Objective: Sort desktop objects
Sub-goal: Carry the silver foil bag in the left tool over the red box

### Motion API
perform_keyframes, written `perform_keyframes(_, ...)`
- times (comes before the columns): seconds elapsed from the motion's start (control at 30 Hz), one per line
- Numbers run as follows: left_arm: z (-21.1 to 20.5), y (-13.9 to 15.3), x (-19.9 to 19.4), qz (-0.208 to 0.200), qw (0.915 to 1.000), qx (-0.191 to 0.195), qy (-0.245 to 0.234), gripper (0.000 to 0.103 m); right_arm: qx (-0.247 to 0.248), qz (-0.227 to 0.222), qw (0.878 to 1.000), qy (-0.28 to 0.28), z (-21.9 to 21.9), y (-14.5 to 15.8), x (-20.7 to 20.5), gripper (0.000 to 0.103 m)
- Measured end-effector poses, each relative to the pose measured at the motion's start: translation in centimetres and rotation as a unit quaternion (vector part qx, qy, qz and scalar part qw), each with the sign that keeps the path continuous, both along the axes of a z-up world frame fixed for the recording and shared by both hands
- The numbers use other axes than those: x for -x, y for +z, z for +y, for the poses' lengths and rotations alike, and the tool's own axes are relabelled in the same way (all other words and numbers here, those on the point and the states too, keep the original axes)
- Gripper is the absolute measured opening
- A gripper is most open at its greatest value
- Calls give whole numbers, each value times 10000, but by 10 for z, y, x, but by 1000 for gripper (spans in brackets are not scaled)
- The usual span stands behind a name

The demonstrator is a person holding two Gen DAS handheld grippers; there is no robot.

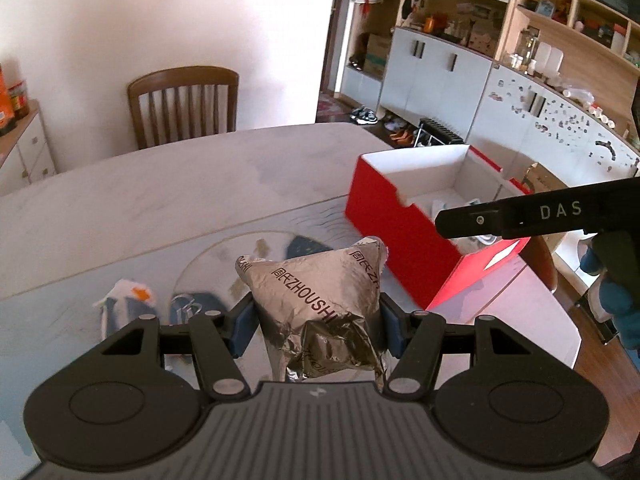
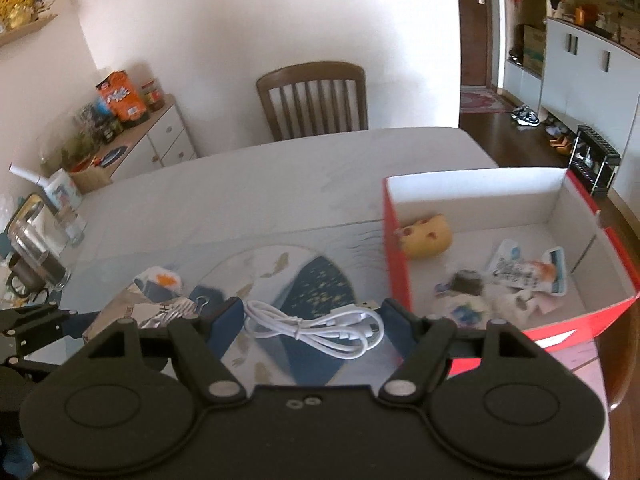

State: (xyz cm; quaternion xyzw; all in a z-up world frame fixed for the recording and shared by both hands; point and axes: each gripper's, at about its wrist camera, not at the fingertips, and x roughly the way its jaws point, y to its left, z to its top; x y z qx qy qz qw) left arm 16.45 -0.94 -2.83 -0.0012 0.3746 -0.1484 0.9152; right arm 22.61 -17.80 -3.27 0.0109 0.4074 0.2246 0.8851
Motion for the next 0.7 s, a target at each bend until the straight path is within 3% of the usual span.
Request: perform_keyframes(0.7,-89,0,-48,-80,9987,-200,-457,61,6,-26,9994,-333,-85,-7,-45,75)
